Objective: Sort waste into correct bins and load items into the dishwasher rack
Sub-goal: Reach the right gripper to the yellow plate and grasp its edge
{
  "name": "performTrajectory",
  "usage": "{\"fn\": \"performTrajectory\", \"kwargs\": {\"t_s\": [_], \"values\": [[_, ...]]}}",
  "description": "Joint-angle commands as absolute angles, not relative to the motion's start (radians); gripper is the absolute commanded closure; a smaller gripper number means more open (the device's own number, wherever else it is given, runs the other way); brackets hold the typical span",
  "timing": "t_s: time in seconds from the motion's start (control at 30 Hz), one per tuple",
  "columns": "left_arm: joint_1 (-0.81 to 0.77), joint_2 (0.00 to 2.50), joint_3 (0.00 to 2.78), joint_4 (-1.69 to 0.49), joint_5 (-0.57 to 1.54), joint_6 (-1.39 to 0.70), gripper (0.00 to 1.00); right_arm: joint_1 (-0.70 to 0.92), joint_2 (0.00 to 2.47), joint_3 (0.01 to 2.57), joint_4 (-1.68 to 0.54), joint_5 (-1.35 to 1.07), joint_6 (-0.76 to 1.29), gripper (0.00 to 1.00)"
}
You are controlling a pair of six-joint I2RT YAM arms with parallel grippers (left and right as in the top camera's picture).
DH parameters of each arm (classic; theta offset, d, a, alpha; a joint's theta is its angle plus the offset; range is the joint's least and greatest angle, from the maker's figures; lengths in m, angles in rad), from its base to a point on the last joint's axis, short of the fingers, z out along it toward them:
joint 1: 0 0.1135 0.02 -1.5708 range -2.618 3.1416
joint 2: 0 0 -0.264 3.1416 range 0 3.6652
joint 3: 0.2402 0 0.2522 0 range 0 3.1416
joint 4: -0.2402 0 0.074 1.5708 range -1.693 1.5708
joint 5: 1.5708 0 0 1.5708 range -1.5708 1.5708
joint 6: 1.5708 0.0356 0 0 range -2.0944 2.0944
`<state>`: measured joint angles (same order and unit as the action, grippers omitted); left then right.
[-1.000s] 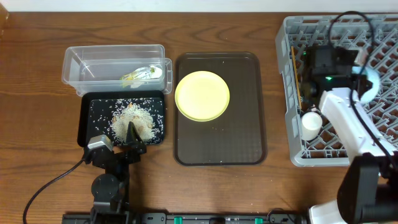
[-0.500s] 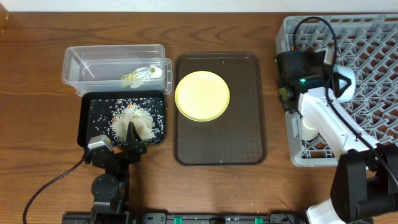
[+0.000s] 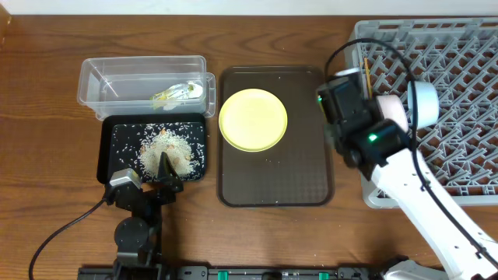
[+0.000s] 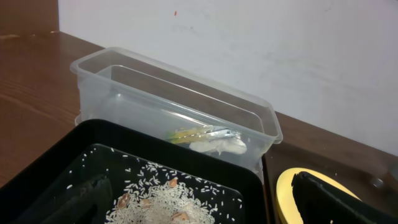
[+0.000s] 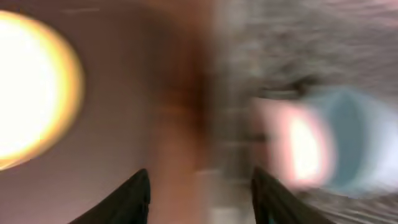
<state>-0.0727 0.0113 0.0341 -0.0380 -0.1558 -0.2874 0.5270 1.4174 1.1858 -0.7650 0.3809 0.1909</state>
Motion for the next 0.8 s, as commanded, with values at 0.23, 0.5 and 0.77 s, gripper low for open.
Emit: {"fn": "performTrajectory", "kwargs": {"t_s": [0.23, 0.5, 0.77], "values": [[-0.066, 0.01, 0.004, -0.055, -0.157, -0.278, 0.05, 0.675, 1.704, 1.181, -0.679, 0.115, 0.527, 0.44], [-0.066, 0.01, 0.004, -0.055, -0.157, -0.278, 0.05, 0.583, 1.899, 1.182, -0.511, 0.068, 0.65, 0.55], [-0.066, 0.01, 0.004, -0.055, -0.157, -0.278, 0.05, 0.563, 1.962, 1.182, -0.452, 0.015, 0.67, 0.53]]}}
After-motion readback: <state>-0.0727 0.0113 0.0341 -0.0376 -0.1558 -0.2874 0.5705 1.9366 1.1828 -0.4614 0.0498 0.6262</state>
